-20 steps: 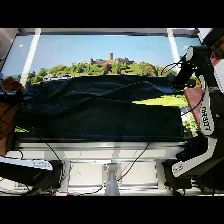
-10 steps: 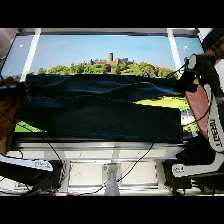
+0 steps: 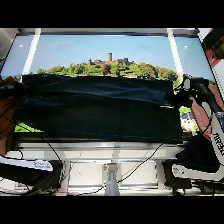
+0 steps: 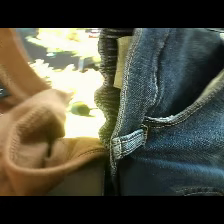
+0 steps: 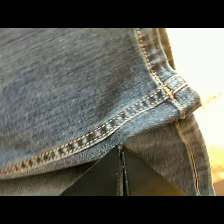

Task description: Fold the clothes and pants, and hang the long-sleeved shirts on hangers.

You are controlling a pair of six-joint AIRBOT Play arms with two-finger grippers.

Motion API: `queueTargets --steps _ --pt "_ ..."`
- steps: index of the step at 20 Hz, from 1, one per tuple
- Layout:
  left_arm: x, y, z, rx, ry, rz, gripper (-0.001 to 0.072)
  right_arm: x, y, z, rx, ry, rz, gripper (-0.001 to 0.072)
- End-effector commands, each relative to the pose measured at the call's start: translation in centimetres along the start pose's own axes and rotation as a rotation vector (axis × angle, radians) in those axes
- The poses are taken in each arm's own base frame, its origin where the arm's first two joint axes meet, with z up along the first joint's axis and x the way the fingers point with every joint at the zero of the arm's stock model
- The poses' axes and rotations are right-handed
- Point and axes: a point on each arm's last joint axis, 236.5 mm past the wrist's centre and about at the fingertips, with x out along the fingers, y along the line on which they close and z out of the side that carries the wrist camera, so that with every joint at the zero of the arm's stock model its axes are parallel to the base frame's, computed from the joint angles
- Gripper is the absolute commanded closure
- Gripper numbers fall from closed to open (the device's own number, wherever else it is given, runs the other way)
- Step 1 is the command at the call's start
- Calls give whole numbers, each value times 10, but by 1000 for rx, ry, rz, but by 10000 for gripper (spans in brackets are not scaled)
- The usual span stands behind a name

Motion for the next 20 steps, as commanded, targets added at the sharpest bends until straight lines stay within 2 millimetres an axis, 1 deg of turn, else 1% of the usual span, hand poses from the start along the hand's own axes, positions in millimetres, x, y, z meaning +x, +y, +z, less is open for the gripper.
queueTargets --steps 1,3,6,8,11,15,17,18,19,20 --pt "-12 20 -1 -12 0 55 649 8 -7 15 43 -71 19 692" --pt "-15 22 -4 -30 10 51 648 8 -5 24 71 -106 43 692" --pt "-15 22 -9 -30 30 45 648 5 10 37 90 -159 105 692" --pt "-15 22 -9 -30 29 45 648 4 13 41 97 -174 120 692" --pt "-15 21 -9 -30 30 45 647 5 10 39 91 -166 107 692" --pt "-15 21 -9 -32 28 42 639 7 3 29 80 -124 73 692" --pt "-15 21 -9 -32 28 42 639 7 1 28 77 -120 67 691" --pt "-15 21 -9 -32 29 42 638 7 2 28 79 -121 70 659" --pt "-15 21 -9 -32 28 42 638 7 2 28 80 -121 72 511" --pt "-15 21 -9 -32 28 42 636 7 2 28 80 -122 72 327"
